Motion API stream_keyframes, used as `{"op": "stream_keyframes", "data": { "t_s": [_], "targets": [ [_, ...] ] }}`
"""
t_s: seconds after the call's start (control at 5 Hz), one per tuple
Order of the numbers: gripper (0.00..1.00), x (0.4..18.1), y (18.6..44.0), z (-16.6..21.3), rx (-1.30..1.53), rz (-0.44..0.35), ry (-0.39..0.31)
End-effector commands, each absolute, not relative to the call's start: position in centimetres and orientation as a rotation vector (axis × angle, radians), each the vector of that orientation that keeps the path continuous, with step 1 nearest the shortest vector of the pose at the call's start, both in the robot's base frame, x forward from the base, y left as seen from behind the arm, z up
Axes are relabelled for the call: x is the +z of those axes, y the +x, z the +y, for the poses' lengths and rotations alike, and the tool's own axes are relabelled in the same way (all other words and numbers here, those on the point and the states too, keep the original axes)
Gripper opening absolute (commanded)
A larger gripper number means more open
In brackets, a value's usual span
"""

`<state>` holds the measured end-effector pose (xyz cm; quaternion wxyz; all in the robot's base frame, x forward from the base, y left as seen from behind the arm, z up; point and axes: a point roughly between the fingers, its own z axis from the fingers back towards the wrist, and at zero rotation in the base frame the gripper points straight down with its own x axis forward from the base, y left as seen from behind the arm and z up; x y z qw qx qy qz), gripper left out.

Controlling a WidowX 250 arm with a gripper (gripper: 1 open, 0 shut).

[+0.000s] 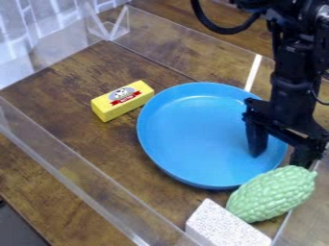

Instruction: Put the green object in the blue tray

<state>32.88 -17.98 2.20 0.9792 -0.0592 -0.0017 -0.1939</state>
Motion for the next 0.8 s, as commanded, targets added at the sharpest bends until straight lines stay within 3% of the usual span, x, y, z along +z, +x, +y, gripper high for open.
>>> {"op": "stream_keyframes", "data": {
  "t_s": [0.0,0.6],
  "targets": [
    [1.0,2.34,33.01,-16.43,-0.376,-0.004,-0.119],
    [1.0,1.55,32.04,-16.52,-0.428,0.013,-0.112]
  ]
}}
